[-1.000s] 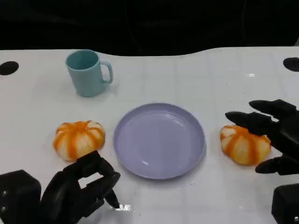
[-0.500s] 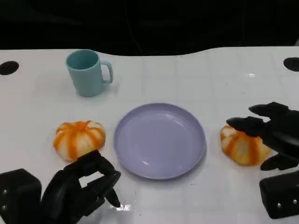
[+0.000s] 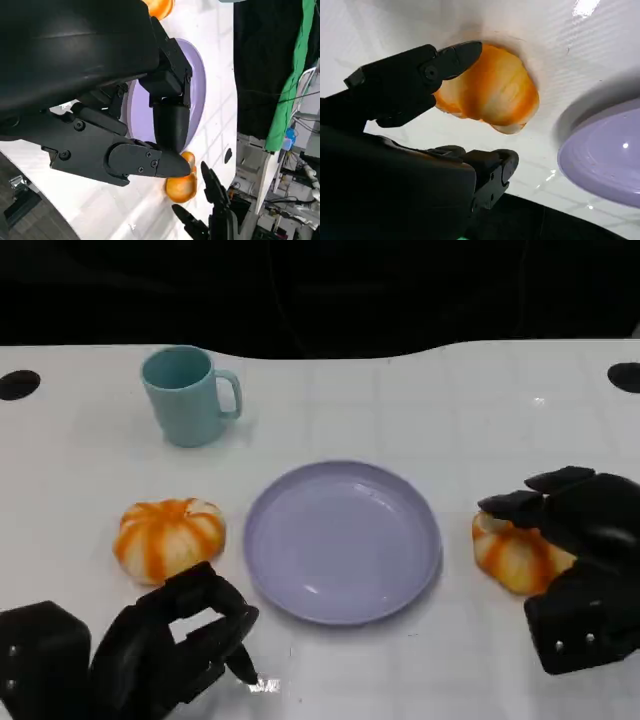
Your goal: Grasp the bread from the table and place it into the plate.
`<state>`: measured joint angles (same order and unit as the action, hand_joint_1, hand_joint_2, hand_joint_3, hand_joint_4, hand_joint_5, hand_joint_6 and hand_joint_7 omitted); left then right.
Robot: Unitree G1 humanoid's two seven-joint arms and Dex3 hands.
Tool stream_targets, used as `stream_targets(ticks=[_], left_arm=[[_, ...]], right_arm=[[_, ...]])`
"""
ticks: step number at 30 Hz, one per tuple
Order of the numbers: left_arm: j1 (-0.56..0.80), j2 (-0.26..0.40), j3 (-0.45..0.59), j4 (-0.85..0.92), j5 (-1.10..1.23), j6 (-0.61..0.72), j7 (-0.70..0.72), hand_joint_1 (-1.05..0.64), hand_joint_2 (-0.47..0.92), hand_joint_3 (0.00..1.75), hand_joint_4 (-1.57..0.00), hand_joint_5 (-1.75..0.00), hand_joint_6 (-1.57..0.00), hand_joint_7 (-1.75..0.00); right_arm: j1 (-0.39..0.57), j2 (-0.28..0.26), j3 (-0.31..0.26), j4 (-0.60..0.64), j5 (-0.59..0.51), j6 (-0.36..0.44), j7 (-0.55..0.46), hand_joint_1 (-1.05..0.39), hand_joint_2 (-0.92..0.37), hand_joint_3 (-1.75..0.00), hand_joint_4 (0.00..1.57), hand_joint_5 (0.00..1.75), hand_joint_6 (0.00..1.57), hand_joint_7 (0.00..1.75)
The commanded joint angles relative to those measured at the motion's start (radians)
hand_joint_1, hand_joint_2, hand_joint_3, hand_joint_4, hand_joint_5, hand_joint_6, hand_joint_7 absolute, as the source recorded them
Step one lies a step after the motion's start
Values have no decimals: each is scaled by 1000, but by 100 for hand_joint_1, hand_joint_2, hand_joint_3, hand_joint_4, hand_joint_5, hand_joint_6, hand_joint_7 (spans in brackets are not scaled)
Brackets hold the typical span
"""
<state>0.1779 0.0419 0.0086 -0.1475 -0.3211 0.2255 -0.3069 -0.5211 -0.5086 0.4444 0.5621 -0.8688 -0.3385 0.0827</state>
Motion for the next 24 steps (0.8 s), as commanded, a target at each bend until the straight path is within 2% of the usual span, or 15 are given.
stream_targets(ticks=[1,10,15,22,24], left_arm=[[8,9,5,-9,6,-6,6,-56,92,22,-73,-175,-64,-157],[14,6,-1,-21,14,-2,15,-57,92,20,-73,-175,-64,-157],[18,5,-3,-32,9,7,19,-58,92,19,-73,-175,-65,-157],[22,8,-5,-36,9,-1,13,-58,92,19,-73,-175,-64,-157],[22,8,-3,-33,5,-4,9,-58,92,19,-73,-175,-64,-157]], right_arm=[[-40,17,20,28,1,25,-2,-38,-75,0,23,10,31,1],[-84,79,43,121,33,61,3,-34,-78,-1,27,8,33,1],[-113,95,49,167,59,71,32,-33,-81,-1,31,8,37,2],[-131,94,41,166,79,107,71,-31,-84,-1,48,12,57,7],[-132,92,29,170,101,100,67,-28,-86,-1,59,13,67,7]])
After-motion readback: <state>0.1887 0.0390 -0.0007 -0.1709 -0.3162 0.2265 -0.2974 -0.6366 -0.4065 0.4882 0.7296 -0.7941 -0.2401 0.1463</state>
